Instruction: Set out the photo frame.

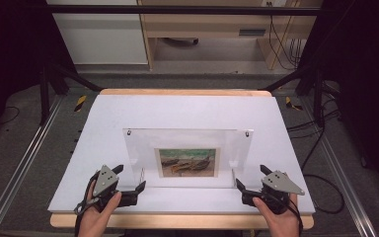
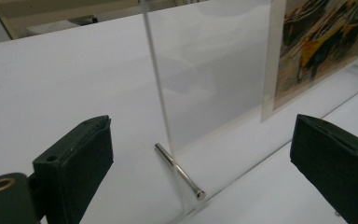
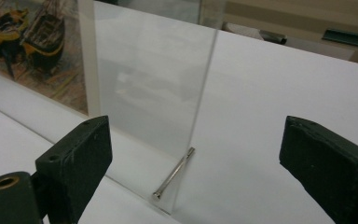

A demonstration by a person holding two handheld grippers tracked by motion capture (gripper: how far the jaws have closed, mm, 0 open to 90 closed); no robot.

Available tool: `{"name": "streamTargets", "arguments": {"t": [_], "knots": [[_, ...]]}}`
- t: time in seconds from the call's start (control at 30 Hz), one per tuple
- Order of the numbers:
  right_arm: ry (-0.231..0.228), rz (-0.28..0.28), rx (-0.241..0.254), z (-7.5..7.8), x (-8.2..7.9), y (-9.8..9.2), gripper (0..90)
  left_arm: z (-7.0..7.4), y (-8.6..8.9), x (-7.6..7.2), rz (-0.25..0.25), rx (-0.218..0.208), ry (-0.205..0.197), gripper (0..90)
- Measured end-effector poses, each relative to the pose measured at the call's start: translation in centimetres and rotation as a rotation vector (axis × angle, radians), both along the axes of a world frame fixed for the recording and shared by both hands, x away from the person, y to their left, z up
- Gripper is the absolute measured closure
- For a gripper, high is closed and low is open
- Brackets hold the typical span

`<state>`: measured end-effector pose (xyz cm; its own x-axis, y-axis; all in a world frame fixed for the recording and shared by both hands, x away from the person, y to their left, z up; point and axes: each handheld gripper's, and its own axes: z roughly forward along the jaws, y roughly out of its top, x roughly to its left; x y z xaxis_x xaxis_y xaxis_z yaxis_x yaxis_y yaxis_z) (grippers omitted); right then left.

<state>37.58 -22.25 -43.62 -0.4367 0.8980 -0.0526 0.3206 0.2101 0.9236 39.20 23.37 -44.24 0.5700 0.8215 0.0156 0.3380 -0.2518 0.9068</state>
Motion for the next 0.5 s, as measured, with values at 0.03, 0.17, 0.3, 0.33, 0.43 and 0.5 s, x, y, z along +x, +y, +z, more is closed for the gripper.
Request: {"name": "streamTargets", "arguments": {"t": [0.03, 0.17, 0.3, 0.33, 0.43, 0.5], "knots": [[-0.002, -0.008, 0.007, 0.0, -0.1, -0.2, 10.5, 0.0, 0.3, 0.0, 0.006, -0.001, -0.003, 5.4], [-0.013, -0.041, 0.017, 0.1, -0.5, -1.0, 12.0, 0.3, 1.6, 0.0, 0.049, 0.009, -0.012, 5.4], [-0.020, -0.067, 0.013, 0.0, -1.0, -1.7, 13.8, 0.4, 3.4, 0.1, 0.098, 0.003, -0.012, 5.5], [-0.021, -0.073, 0.013, 0.0, -1.1, -1.9, 13.9, 0.4, 3.9, 0.1, 0.114, -0.002, -0.013, 5.5], [-0.014, -0.093, 0.018, -0.1, -1.2, -2.5, 14.6, 0.5, 5.4, 0.3, 0.145, 0.001, -0.015, 5.6], [0.001, -0.108, 0.027, -0.3, -1.1, -3.0, 14.6, 0.5, 6.3, 0.4, 0.166, -0.007, -0.009, 5.6]]}}
